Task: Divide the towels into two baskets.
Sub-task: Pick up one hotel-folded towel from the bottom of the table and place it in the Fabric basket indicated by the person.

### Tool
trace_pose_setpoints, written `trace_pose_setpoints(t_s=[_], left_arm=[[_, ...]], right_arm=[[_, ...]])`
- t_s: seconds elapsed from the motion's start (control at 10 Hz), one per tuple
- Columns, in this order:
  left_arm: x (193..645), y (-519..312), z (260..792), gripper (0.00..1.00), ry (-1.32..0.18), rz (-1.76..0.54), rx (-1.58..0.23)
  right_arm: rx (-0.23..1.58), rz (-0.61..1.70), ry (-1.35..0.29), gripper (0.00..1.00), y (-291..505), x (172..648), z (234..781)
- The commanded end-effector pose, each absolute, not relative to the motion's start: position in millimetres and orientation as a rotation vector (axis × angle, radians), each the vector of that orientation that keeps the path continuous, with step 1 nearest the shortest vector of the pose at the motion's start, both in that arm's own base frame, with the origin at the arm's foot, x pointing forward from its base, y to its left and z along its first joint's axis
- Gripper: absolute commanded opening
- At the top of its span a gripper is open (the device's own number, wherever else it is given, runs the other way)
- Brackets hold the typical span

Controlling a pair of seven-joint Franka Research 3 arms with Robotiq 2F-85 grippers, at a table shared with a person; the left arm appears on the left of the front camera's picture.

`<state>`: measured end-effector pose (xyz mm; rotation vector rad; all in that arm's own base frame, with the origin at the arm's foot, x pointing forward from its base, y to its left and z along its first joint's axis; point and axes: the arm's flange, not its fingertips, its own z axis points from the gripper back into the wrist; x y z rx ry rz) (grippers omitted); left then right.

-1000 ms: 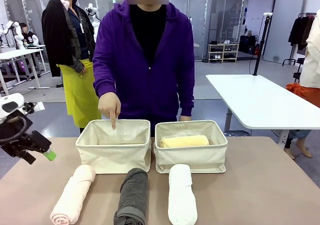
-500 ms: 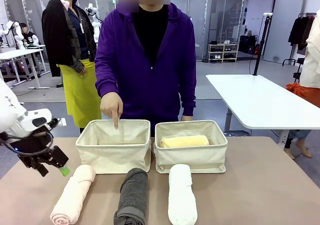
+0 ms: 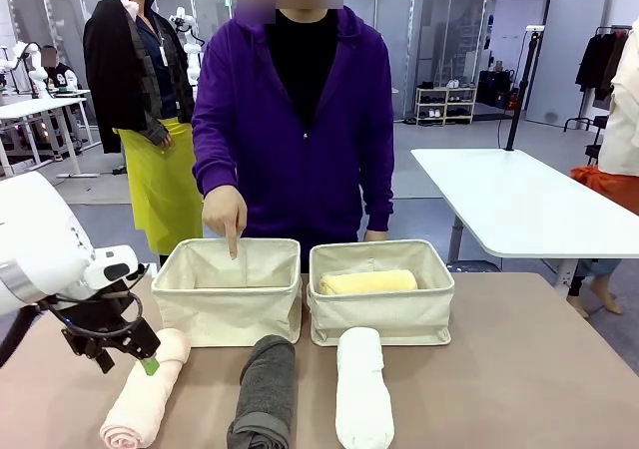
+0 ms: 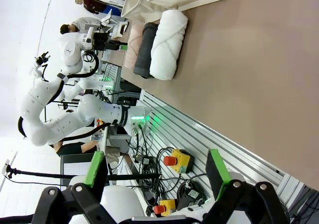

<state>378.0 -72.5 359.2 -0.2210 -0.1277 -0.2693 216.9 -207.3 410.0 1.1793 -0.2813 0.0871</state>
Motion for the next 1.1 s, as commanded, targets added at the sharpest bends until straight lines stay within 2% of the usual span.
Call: trace_pose_setpoints(t_s=[0.0,0.3,0.4,0.5,0.6,0.7,0.8,0.9,1.0], left_arm=[[318.1,-66.9,316.3,1.00,-0.155,-0.251,-0.241],[323.0,-74.7,304.7,1.00,-0.135,-0.231,-0.235],[322.3,-76.2,302.9,0.97,-0.125,-0.225,-0.242],[321.5,-75.4,302.4,0.81,-0.124,-0.230,-0.241],[321.0,-73.6,302.8,0.78,-0.124,-0.228,-0.241],[320.5,-72.8,303.0,0.61,-0.124,-0.229,-0.238],[320.0,-73.6,303.3,0.58,-0.118,-0.229,-0.246],[320.2,-75.5,304.9,0.41,-0.121,-0.227,-0.262],[320.5,-75.6,307.2,0.38,-0.127,-0.215,-0.271]], right_arm=[[1.183,0.100,-0.301,1.00,-206.4,217.8,412.2],[1.183,0.100,-0.301,1.00,-206.4,217.8,412.2],[1.183,0.100,-0.301,1.00,-206.4,217.8,412.2],[1.183,0.100,-0.301,1.00,-206.4,217.8,412.2],[1.183,0.100,-0.301,1.00,-206.4,217.8,412.2],[1.183,0.100,-0.301,1.00,-206.4,217.8,412.2],[1.183,0.100,-0.301,1.00,-206.4,217.8,412.2],[1.183,0.100,-0.301,1.00,-206.4,217.8,412.2],[1.183,0.100,-0.301,1.00,-206.4,217.8,412.2]])
